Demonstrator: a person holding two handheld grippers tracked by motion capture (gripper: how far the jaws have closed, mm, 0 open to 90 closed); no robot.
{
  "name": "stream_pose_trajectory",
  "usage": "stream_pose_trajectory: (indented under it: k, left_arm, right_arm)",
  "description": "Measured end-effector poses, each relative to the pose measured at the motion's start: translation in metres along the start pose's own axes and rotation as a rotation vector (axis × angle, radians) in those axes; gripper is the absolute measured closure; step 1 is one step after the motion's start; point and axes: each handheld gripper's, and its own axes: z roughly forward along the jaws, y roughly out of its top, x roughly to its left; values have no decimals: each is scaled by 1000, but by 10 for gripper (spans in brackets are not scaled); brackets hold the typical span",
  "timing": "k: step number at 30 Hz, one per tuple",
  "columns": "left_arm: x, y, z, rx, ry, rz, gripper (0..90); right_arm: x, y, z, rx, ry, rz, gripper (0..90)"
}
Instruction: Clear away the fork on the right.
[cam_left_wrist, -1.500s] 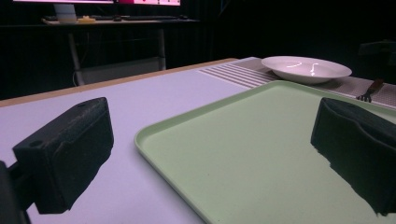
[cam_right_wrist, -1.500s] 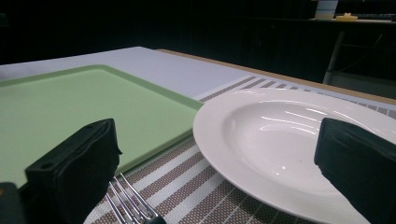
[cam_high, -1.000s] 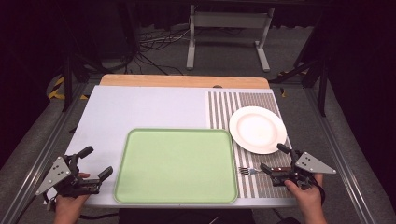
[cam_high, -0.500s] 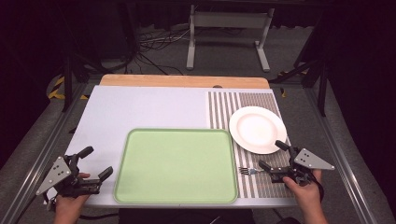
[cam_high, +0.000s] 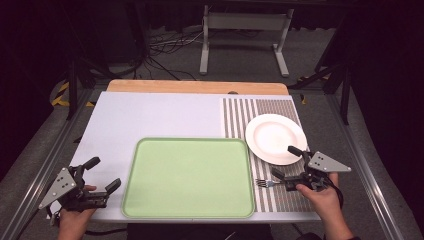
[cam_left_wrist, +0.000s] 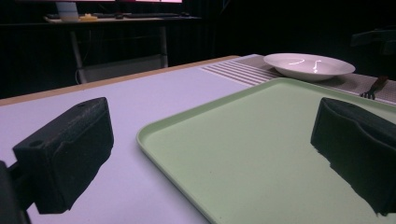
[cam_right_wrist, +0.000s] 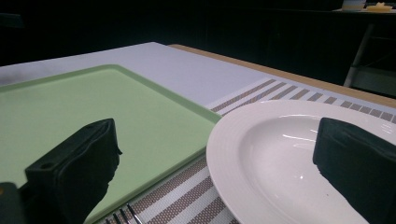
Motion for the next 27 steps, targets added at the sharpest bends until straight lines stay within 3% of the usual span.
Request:
stream_pose_trajectory:
  k: [4, 6, 9, 14, 19, 27]
  left_arm:
    - [1, 0, 0, 4, 0, 2, 0]
    - [0, 0, 0, 2, 0, 0, 0]
    - [0, 0, 0, 2, -1, 0, 0]
    - [0, 0, 0, 3, -1, 0, 0]
    - [0, 0, 0, 4, 0, 0, 0]
    - [0, 0, 0, 1, -1, -1, 0]
  right_arm:
    - [0, 6, 4, 17, -11, 5, 12]
    - [0, 11, 4, 36, -11, -17, 17]
    - [0, 19, 5, 98, -7, -67, 17]
    - [-4, 32, 6, 195, 1, -107, 28]
    - [-5, 43, 8, 377, 82, -182, 36]
    - [-6, 57, 12, 497, 132, -267, 38]
